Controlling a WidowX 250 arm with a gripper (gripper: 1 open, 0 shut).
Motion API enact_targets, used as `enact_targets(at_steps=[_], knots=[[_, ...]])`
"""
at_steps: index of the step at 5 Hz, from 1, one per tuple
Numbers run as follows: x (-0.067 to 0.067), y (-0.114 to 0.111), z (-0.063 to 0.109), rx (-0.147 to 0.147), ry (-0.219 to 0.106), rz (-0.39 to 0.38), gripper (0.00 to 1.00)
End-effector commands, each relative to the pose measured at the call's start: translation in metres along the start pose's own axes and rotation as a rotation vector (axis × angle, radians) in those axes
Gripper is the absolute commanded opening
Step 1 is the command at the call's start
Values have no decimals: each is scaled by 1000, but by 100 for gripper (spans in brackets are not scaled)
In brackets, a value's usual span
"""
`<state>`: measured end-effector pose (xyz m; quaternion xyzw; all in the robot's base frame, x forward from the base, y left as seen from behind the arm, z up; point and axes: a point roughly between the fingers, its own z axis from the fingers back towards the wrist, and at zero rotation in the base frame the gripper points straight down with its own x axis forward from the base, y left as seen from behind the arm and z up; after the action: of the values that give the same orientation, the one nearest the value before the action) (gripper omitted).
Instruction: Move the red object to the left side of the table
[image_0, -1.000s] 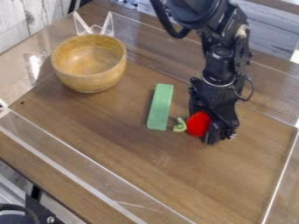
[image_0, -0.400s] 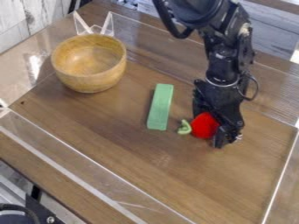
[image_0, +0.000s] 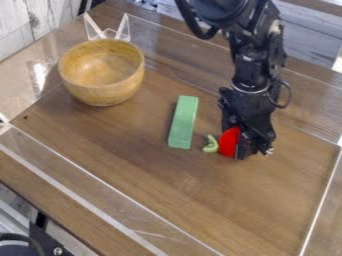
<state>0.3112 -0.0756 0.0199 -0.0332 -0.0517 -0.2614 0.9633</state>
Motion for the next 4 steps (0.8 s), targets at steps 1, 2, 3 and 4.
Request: enact_targets(at_steps=[1, 2, 3, 4], knots=[[1, 0, 2, -6, -4, -6, 100], [0, 0, 12, 1, 5, 4, 0], [-2, 0, 25, 12, 14, 17, 0], [-4, 0, 44, 29, 20, 36, 0]])
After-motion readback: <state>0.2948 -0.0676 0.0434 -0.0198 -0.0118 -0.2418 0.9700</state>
